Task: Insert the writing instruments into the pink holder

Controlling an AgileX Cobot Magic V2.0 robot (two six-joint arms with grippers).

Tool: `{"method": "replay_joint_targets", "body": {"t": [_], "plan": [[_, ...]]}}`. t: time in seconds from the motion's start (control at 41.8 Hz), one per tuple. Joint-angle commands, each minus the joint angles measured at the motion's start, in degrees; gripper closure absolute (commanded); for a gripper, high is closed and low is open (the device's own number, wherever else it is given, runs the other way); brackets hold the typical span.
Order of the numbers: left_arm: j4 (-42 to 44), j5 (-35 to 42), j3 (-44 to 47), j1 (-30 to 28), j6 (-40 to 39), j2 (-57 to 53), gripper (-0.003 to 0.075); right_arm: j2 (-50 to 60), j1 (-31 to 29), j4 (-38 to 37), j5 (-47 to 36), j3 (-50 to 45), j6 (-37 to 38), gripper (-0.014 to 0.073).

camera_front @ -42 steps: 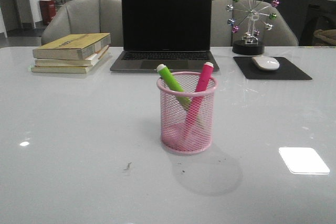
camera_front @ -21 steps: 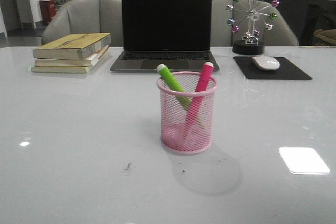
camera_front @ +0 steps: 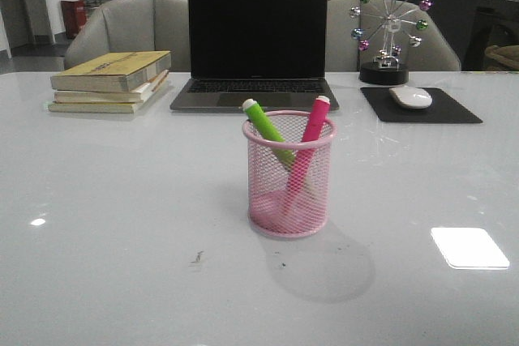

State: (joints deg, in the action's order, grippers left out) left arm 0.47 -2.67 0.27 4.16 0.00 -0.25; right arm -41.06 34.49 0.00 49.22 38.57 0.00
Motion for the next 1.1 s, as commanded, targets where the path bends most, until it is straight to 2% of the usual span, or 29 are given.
{"method": "replay_joint_targets", "body": {"t": [0.0, 0.072, 0.263, 0.455, 0.718, 1.077], "plan": [[-0.5, 5.2, 0.3, 0.3, 0.0, -1.2, 0.0620, 1.7, -1.0, -0.8, -3.7, 0.8, -0.4, 0.0524], [-0.5, 5.2, 0.3, 0.3, 0.0, -1.2, 0.0620, 4.6, -4.7, -0.9, -6.1, -1.6, -0.9, 0.0524], [-0.5, 5.2, 0.3, 0.4, 0.0, -1.2, 0.0620, 20.9, -20.8, -0.9, -27.3, -15.8, -0.9, 0.0524], [-0.5, 5.2, 0.3, 0.4, 0.0, -1.2, 0.0620, 36.5, -30.7, -0.6, -42.3, -30.0, -0.8, 0.0524], [-0.5, 5.2, 0.3, 0.4, 0.0, -1.2, 0.0620, 42.9, -33.2, 1.8, -51.2, -40.0, -0.8, 0.0524], [-0.5, 5.2, 0.3, 0.4, 0.0, -1.1, 0.0620, 42.8, -33.3, 1.8, -52.1, -39.9, -0.8, 0.0524]]}}
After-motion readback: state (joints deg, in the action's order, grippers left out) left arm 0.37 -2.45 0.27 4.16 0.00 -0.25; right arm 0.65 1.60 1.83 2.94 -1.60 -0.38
